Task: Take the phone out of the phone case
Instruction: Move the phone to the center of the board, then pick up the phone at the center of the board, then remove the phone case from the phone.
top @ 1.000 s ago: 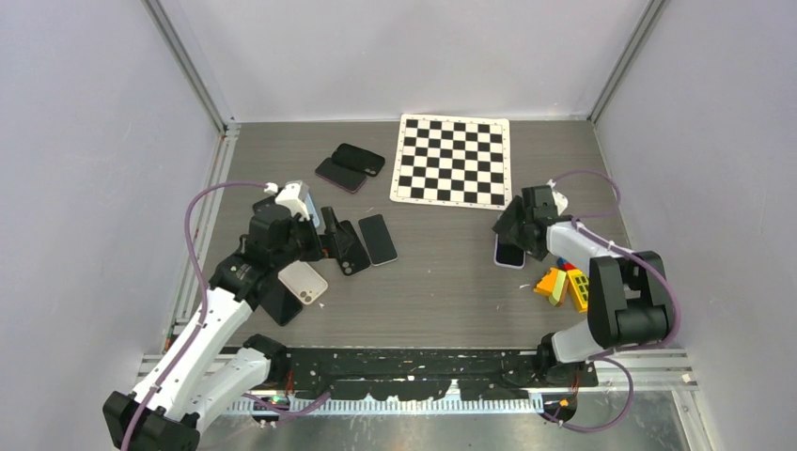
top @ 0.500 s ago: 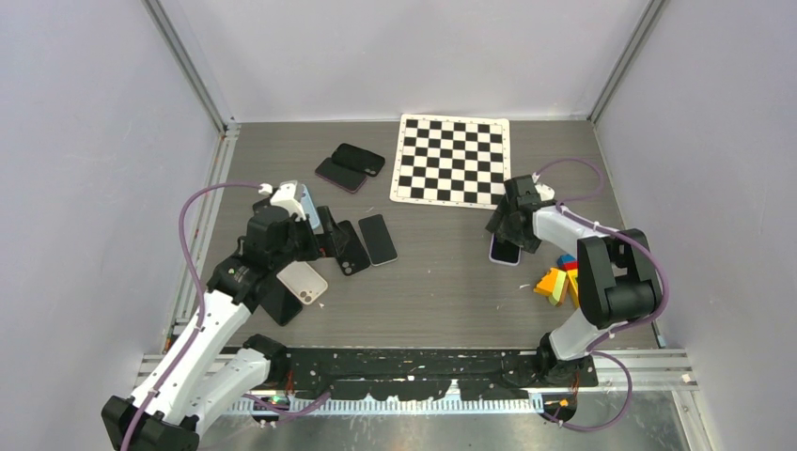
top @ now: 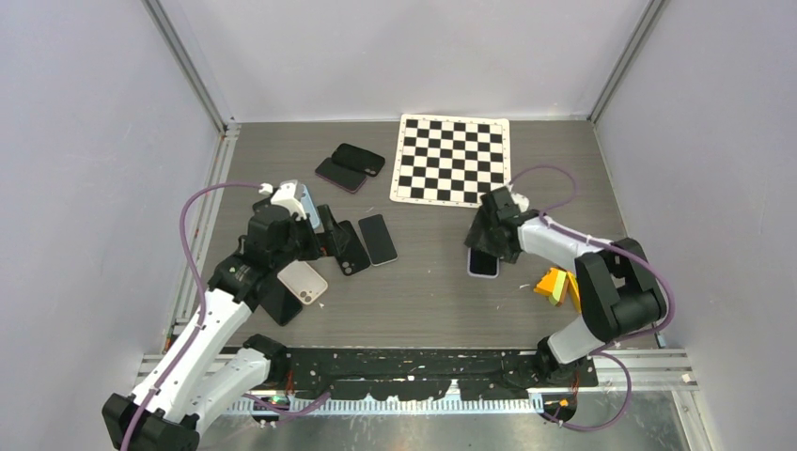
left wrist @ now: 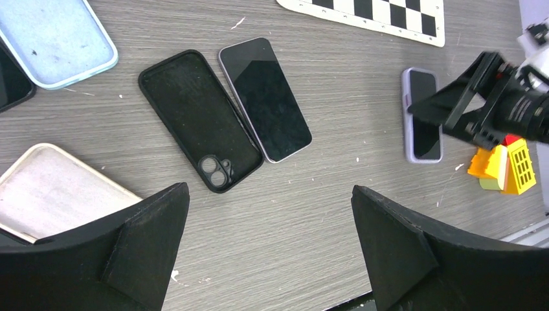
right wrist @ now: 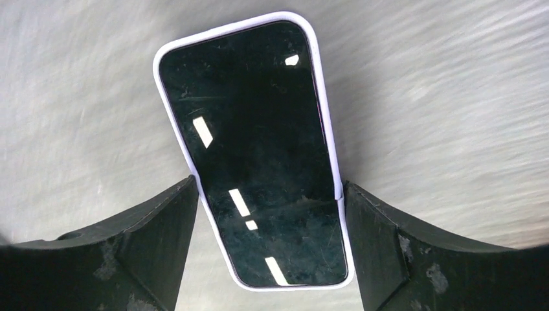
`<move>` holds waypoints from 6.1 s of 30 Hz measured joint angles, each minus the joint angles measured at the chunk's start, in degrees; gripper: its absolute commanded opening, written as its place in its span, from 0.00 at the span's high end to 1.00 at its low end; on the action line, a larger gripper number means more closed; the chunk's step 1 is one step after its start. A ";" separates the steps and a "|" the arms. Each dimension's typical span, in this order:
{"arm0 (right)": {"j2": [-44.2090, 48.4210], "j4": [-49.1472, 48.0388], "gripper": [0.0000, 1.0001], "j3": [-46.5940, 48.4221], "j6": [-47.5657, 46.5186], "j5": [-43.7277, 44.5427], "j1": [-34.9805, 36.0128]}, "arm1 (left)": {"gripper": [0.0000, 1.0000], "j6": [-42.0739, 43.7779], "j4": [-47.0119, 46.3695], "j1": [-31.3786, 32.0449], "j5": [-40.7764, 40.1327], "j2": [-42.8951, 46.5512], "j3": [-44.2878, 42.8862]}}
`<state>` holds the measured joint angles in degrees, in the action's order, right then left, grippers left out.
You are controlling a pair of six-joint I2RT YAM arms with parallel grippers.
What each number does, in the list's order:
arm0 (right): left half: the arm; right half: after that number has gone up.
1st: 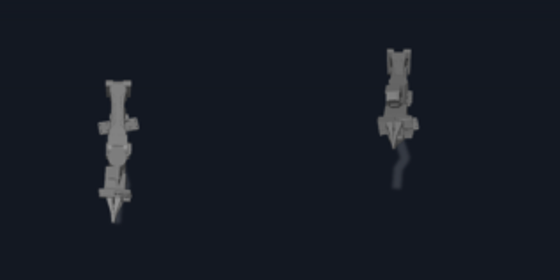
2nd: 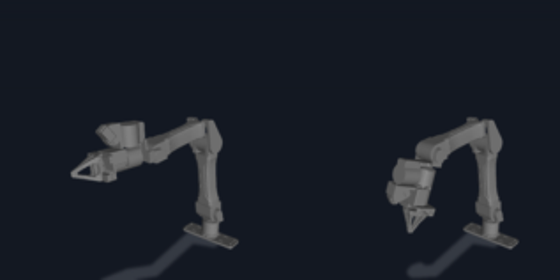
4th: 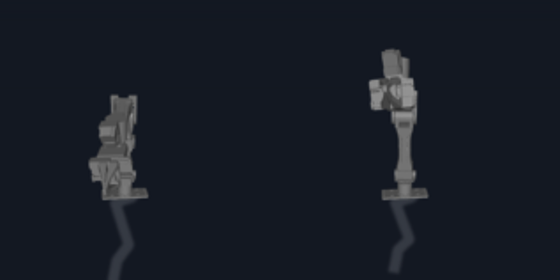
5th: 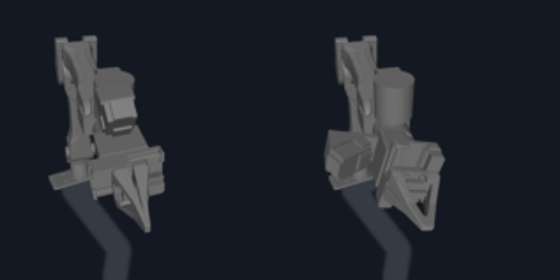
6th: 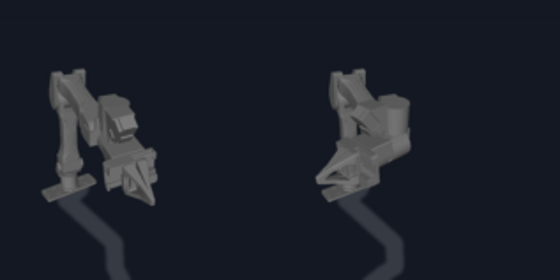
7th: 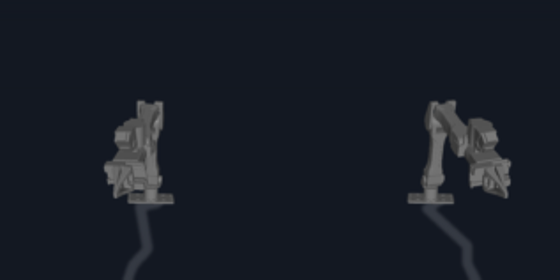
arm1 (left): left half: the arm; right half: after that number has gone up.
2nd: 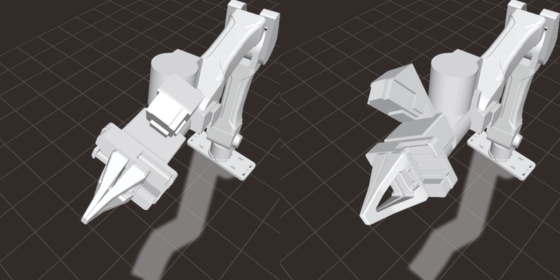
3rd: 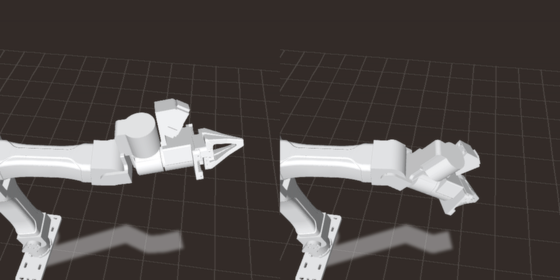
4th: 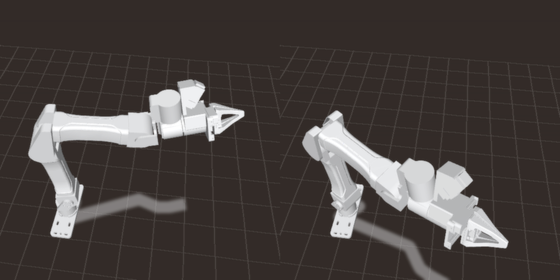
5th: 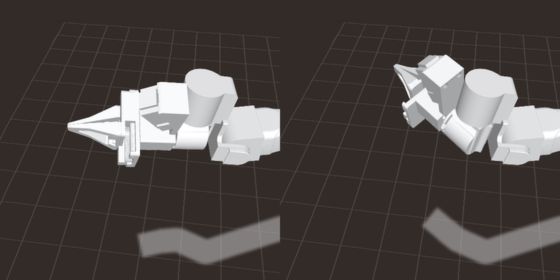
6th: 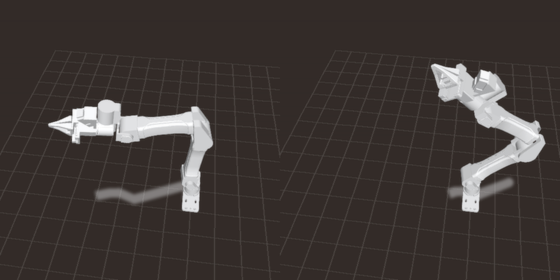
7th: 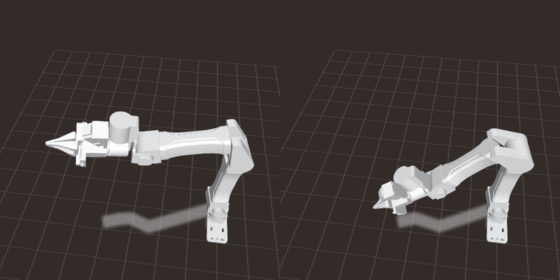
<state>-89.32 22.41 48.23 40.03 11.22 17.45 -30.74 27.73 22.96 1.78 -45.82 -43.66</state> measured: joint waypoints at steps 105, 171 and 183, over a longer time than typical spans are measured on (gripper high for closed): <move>21.40 -21.14 0.99 -8.22 -0.98 -24.20 29.83 | 0.02 -21.35 -24.26 0.00 20.26 -6.58 8.70; 29.66 -35.50 0.70 -4.11 4.26 -20.44 38.29 | 1.00 -46.75 -28.98 -2.49 10.23 2.97 3.34; 28.96 -40.50 0.46 -4.09 7.23 -21.46 38.29 | 1.00 -57.46 -33.40 -2.49 11.37 2.97 4.72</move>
<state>-60.36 -18.09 44.14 47.27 -10.24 55.75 -88.20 -5.67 20.47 13.15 -42.85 -38.94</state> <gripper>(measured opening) 0.540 0.142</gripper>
